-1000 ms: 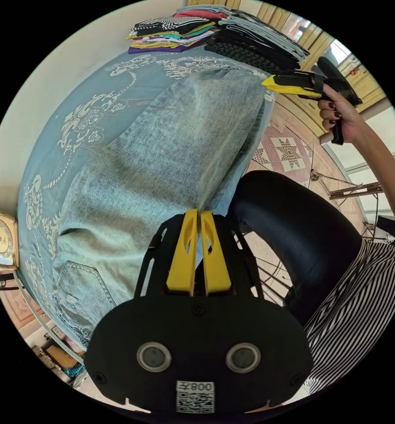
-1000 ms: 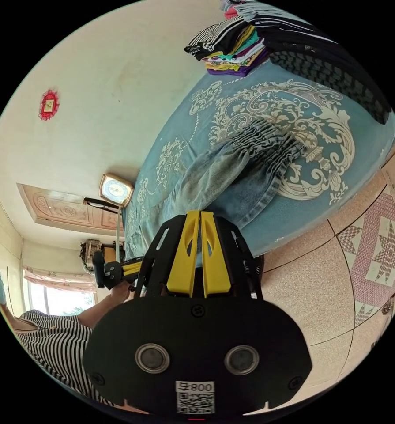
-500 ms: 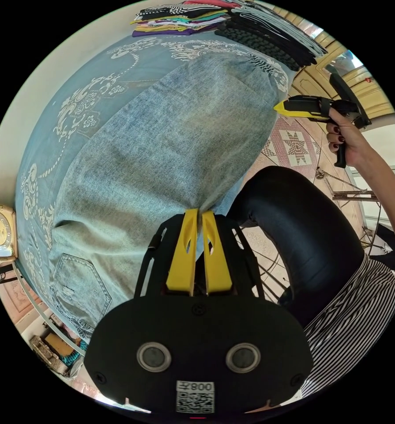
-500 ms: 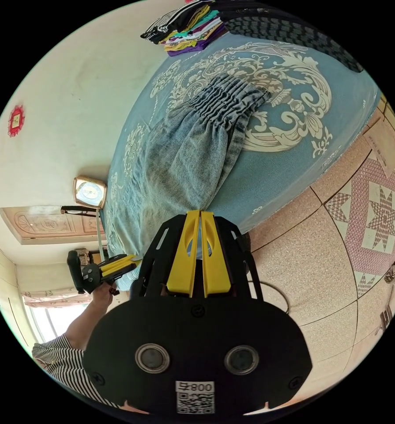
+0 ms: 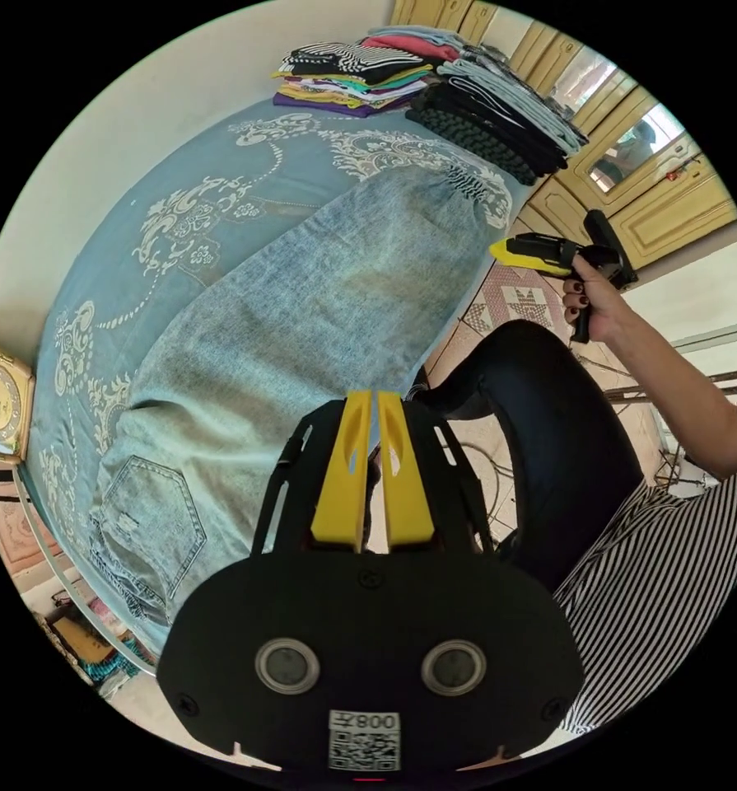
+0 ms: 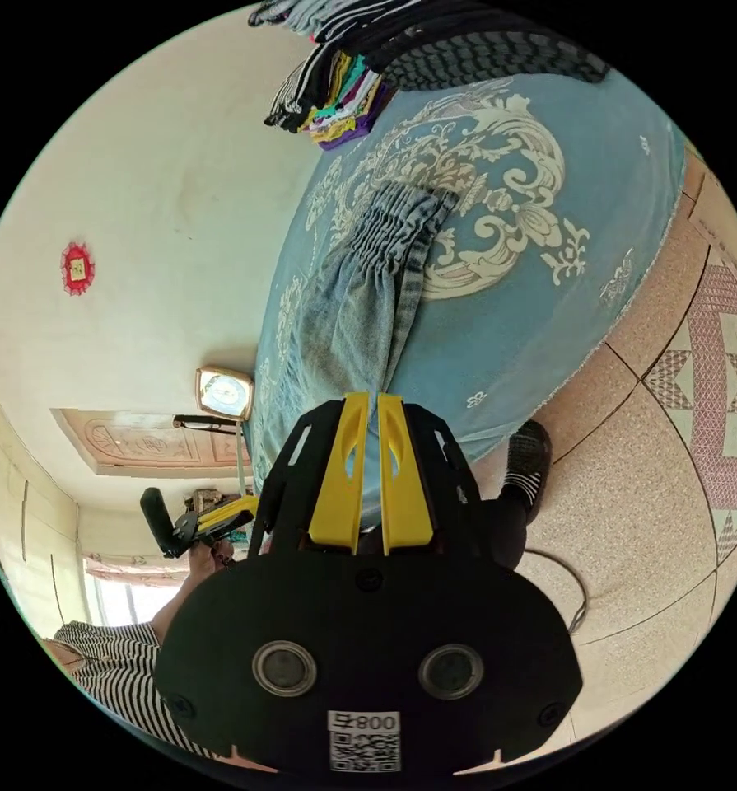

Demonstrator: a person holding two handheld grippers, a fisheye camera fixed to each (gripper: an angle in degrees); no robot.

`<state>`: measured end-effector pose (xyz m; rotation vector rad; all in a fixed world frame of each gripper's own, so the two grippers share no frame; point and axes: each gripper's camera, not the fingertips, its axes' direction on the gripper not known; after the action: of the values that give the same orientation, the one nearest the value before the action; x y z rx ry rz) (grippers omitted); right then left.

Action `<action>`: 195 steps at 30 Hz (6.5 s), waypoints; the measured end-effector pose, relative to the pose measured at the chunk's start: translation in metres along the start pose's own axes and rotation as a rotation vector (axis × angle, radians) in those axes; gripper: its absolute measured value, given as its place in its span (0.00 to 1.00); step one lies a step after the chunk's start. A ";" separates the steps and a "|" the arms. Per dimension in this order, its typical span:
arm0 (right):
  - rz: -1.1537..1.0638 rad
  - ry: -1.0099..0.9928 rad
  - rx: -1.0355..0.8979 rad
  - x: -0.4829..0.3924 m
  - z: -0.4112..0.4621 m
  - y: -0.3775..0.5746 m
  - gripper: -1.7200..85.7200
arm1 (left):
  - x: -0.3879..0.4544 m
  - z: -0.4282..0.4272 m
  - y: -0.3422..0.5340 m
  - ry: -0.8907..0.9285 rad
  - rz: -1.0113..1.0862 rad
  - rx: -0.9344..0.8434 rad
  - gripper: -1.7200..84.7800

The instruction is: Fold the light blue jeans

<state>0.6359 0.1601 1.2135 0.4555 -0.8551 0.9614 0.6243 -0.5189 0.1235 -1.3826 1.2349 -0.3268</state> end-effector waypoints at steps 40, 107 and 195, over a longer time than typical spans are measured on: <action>-0.077 0.083 0.216 -0.032 -0.004 -0.016 0.04 | 0.008 0.070 -0.307 0.036 0.328 -0.092 0.03; -1.245 0.053 -0.602 -0.612 0.313 0.023 0.03 | -0.537 -0.363 0.169 0.190 -0.329 0.291 0.10; -1.048 -0.018 -0.527 -0.659 0.249 -0.043 0.02 | -0.552 -0.496 0.181 0.279 -0.215 0.290 0.05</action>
<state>0.3731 -0.3759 0.8367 0.3741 -0.7042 -0.2346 -0.0722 -0.3074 0.3553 -1.2451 1.2073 -0.8395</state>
